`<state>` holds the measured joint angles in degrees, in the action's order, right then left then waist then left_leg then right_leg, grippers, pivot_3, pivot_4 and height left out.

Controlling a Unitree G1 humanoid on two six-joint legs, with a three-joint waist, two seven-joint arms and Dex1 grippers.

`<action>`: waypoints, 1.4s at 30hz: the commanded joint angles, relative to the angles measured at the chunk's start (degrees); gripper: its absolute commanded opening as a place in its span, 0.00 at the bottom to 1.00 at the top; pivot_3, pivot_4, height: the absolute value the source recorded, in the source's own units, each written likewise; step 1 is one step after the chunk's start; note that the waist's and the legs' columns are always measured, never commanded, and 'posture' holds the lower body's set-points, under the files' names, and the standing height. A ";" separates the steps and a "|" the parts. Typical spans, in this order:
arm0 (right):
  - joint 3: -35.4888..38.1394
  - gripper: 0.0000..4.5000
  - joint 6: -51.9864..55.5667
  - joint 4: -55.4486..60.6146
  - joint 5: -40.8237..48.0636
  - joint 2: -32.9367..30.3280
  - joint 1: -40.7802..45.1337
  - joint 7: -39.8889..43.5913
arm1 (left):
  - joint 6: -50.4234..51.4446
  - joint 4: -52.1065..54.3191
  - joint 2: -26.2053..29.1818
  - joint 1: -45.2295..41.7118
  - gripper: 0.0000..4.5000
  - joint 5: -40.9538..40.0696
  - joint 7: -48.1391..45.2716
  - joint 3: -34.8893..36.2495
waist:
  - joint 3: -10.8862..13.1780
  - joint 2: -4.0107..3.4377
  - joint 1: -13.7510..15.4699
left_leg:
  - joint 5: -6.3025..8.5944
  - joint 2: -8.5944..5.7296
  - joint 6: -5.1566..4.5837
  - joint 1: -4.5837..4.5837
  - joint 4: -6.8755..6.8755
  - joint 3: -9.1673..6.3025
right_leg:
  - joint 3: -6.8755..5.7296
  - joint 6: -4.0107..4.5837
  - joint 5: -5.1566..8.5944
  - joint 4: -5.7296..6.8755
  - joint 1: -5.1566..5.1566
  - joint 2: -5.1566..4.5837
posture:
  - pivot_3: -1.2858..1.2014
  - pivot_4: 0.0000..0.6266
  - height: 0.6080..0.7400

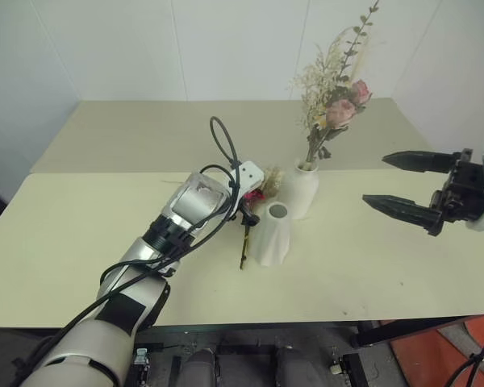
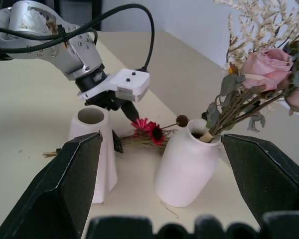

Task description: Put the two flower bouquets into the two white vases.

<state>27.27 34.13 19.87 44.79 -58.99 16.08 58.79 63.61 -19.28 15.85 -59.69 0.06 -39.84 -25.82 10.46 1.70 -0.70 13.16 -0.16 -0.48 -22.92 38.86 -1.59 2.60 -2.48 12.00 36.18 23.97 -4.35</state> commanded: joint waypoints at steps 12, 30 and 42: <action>9.02 1.00 6.34 3.74 2.94 -2.18 -5.15 -3.81 | 0.94 3.59 0.94 1.10 0.80 0.66 5.41 4.85 | 0.00 0.00 -0.10 | 0.00 -0.01 0.00 -0.23 -0.01 0.01 | 0.05 0.06 -0.04 0.00 0.22 -0.03 | 0.52 0.24 1.00; 9.92 1.00 4.92 5.57 2.36 0.43 -8.13 -3.47 | -0.20 7.08 8.78 -3.37 0.00 -4.78 4.34 17.47 | 0.01 0.01 -0.06 | 0.00 0.00 0.00 -0.27 -0.01 0.00 | 0.02 0.05 -0.03 -0.01 0.25 -0.02 | 0.52 0.24 1.00; 10.60 1.00 4.24 5.70 2.05 0.33 -9.71 -2.03 | -2.19 4.33 7.01 -9.12 0.00 -24.16 3.68 45.46 | 0.01 0.02 -0.06 | 0.00 0.00 0.00 -0.26 0.01 0.00 | -0.01 0.05 -0.04 -0.01 0.25 -0.04 | 0.52 0.24 1.00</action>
<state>35.30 39.94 24.25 46.33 -58.47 6.39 56.64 62.36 -16.56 22.72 -66.18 -19.86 -35.23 15.80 10.47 1.72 -0.75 13.16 -0.16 -0.47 -23.18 38.87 -1.60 2.59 -2.43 11.96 36.17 24.22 -4.39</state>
